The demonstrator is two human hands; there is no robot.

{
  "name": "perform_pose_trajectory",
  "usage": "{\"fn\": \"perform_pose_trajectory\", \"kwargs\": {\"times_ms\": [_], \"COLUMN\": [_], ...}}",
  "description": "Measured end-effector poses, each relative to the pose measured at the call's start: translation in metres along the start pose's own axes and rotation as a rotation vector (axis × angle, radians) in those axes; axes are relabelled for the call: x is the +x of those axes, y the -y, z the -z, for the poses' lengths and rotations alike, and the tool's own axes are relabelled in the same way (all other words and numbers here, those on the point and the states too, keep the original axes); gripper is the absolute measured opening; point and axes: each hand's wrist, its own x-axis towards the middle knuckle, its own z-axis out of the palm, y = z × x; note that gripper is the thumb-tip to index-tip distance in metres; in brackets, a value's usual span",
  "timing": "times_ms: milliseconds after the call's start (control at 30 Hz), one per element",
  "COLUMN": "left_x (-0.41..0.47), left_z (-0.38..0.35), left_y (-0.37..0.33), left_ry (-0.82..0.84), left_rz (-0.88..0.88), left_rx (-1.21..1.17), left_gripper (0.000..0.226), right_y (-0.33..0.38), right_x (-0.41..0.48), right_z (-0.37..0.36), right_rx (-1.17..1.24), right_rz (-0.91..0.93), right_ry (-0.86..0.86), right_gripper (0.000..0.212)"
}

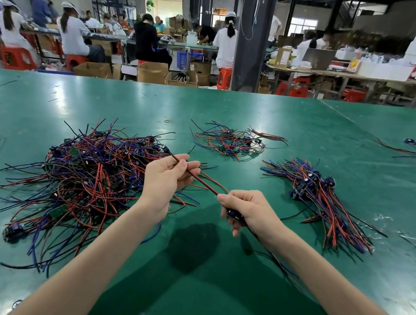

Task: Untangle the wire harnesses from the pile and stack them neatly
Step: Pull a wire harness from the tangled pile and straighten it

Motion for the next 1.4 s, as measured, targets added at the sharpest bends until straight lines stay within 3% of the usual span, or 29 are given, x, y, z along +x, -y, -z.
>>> {"fn": "perform_pose_trajectory", "kwargs": {"times_ms": [133, 267, 333, 500, 867, 933, 1033, 1167, 1233, 1300, 1400], "left_x": [0.001, -0.001, 0.001, 0.001, 0.006, 0.007, 0.006, 0.009, 0.011, 0.009, 0.009], "left_z": [0.002, 0.005, 0.006, 0.005, 0.007, 0.007, 0.008, 0.021, 0.024, 0.023, 0.018], "left_y": [-0.001, 0.001, 0.002, -0.003, -0.008, -0.005, 0.001, 0.009, 0.014, 0.015, 0.013], "left_ry": [0.002, 0.033, 0.036, 0.029, 0.016, 0.023, 0.031, 0.039, 0.046, 0.035, 0.011], "left_rz": [-0.065, -0.391, -0.437, -0.052, 0.191, 0.14, -0.065, -0.548, -0.681, -0.648, -0.464], "left_rx": [0.131, 0.584, 0.657, 0.112, -0.301, -0.212, 0.133, 0.835, 1.038, 0.974, 0.701], "left_gripper": [0.019, 0.024, 0.025, 0.016, 0.027, 0.026, 0.025, 0.022, 0.027, 0.025, 0.026], "right_y": [0.0, 0.0, 0.0, -0.001, -0.002, -0.003, -0.002, -0.001, -0.002, -0.002, -0.001], "right_x": [-0.001, -0.002, -0.002, -0.002, -0.001, -0.002, -0.003, -0.005, -0.006, -0.007, -0.007], "right_z": [-0.001, -0.002, -0.002, -0.001, -0.003, -0.003, -0.001, -0.001, -0.001, -0.001, -0.001], "right_rx": [-0.002, -0.01, -0.013, -0.005, -0.021, -0.023, -0.042, -0.061, -0.069, -0.076, -0.076], "right_rz": [0.002, -0.004, -0.005, 0.002, 0.009, 0.005, -0.007, -0.014, -0.015, -0.019, -0.024], "right_ry": [0.012, 0.02, 0.027, 0.027, 0.077, 0.082, 0.091, 0.103, 0.116, 0.115, 0.096], "right_gripper": [0.039, 0.037, 0.036, 0.038, 0.038, 0.038, 0.037, 0.037, 0.035, 0.035, 0.035]}}
